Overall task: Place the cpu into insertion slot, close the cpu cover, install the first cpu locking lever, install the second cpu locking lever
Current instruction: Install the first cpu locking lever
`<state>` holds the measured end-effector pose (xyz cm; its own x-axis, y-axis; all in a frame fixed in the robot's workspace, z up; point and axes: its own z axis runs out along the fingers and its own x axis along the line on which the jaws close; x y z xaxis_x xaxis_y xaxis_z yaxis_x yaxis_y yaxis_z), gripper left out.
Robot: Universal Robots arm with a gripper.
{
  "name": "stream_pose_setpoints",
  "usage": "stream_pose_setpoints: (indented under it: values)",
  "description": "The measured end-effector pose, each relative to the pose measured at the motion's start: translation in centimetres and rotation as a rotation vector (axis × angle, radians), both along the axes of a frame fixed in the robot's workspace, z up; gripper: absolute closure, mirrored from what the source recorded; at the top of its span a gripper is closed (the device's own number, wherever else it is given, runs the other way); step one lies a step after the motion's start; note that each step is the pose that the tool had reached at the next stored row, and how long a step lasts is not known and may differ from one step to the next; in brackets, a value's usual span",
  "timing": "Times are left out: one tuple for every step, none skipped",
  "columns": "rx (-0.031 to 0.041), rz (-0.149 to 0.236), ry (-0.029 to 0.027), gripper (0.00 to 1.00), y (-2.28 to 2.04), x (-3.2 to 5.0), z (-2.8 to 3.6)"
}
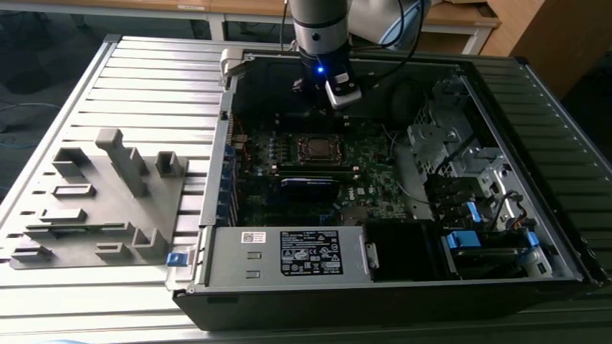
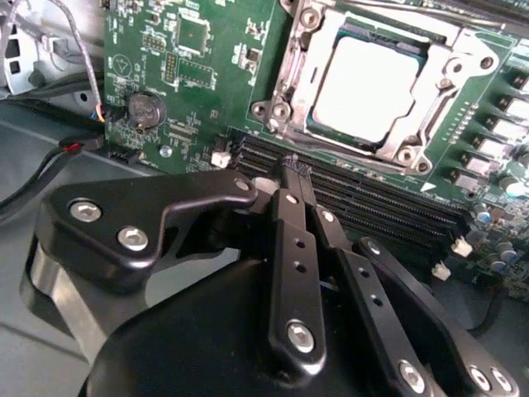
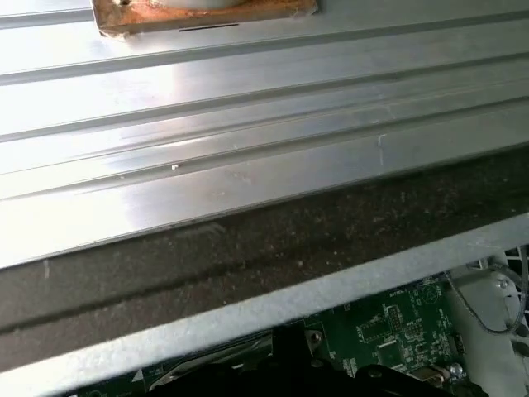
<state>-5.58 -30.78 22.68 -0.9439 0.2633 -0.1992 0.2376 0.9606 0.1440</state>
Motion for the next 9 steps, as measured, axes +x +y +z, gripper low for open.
stream_pose_setpoints:
  values:
    - [-0.0001, 0.0, 0.0001, 0.89, 0.0, 0.0, 0.01]
    - [0.0, 0.0, 0.0007, 0.89, 0.0, 0.0, 0.02]
    - [-0.0008, 0.0, 0.0064, 0.89, 0.0, 0.0, 0.01]
    - [-0.0028, 0.0, 0.0185, 0.89, 0.0, 0.0, -0.01]
    - [-0.005, 0.0, 0.034, 0.89, 0.0, 0.01, -0.03]
    - [-0.0074, 0.0, 0.0528, 0.89, 0.0, 0.02, -0.04]
    - [-0.0102, 0.0, 0.0706, 0.89, 0.0, 0.02, -0.05]
    - [-0.0127, 0.0, 0.0885, 0.89, 0.0, 0.03, -0.06]
    - [-0.0156, 0.0, 0.1067, 0.89, -0.01, 0.04, -0.07]
